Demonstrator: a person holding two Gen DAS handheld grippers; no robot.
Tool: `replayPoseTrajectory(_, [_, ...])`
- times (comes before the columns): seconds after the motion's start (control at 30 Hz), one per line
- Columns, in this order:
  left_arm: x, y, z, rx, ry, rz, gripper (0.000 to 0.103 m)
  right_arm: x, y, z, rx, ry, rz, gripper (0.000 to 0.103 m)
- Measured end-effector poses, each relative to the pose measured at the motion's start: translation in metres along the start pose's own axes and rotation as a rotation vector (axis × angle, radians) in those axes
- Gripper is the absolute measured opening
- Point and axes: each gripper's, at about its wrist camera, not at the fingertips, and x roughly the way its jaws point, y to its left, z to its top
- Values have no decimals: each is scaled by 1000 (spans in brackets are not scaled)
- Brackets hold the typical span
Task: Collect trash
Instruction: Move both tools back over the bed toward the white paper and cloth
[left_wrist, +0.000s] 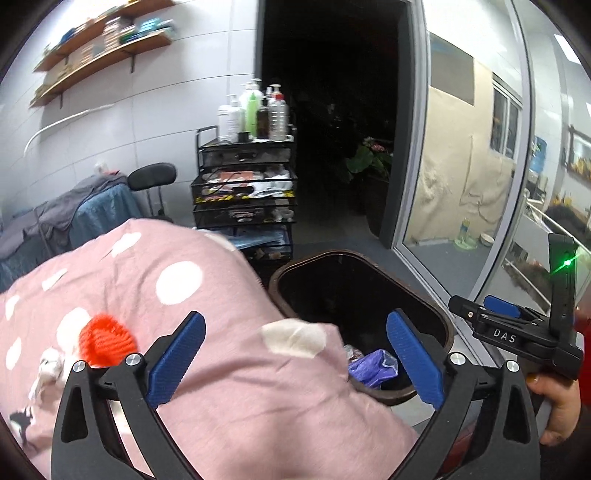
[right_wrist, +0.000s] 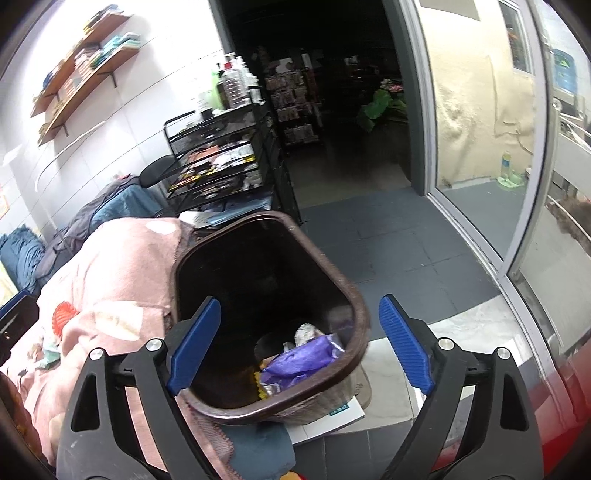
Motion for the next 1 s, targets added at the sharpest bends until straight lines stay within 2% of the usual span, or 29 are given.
replayPoseTrajectory(0.37, [-32, 51, -29, -98, 9, 115, 98, 0, 58, -7, -107, 14, 112, 88])
replayPoseTrajectory(0.7, [-57, 106, -58, -171, 37, 236, 97, 0, 123, -18, -232, 56, 252, 89])
replayPoseTrajectory(1.0, [-78, 163, -86, -316, 73, 280, 97, 0, 185, -34, -348, 108, 363, 90])
